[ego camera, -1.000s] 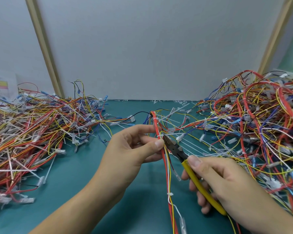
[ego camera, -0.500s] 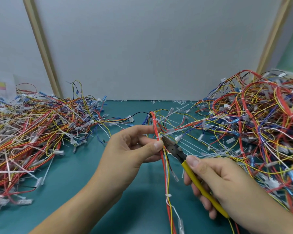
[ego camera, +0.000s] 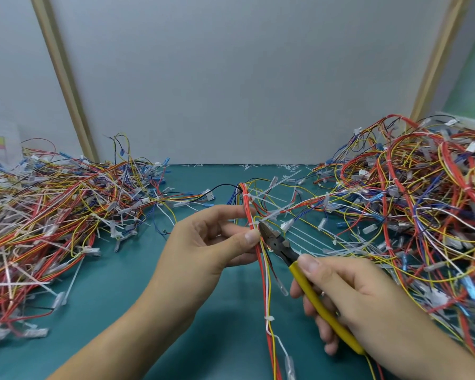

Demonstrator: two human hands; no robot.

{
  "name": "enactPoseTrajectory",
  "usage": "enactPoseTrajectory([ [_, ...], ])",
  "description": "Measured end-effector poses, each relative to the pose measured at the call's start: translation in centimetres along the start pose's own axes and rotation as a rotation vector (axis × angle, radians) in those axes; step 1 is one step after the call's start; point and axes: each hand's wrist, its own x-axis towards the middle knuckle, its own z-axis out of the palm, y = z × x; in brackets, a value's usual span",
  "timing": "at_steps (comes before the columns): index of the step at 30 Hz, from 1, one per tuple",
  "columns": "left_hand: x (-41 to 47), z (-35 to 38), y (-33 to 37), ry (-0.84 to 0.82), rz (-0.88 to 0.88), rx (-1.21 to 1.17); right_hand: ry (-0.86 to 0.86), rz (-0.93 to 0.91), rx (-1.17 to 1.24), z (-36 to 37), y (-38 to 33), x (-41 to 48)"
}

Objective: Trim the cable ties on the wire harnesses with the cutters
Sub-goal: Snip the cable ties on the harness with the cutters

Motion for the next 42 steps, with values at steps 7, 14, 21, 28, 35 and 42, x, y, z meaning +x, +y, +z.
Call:
enactPoseTrajectory([
  [7,-0.1,0.1,0.1,-0.001,-0.007,0.000,-0.002,0.000,0.027,0.1,-0.1,0.0],
  [14,-0.2,0.1,0.1,-0.008,-0.011,0.016,-0.002,-0.006,0.065,0.0,0.0,0.2],
  [21,0.1,-0.1,0.2,0.025,-0.061,-0.047,0.051,-0.055,0.163,-0.3,0.2,0.3],
  [28,0.1,0.0,0.4,0.018,-0.150,-0.139,0.103,-0.162,0.182,-0.2,0.6,0.5],
  [35,-0.1,0.1,0.1,-0.066,-0.161,-0.063,0.130,-0.225,0.245,-0.2,0.9,0.7],
  [42,-0.9,1.0,0.0,-0.339,-0.184,0.047,0.329,-0.300,0.317,-0.8,1.1,1.2],
])
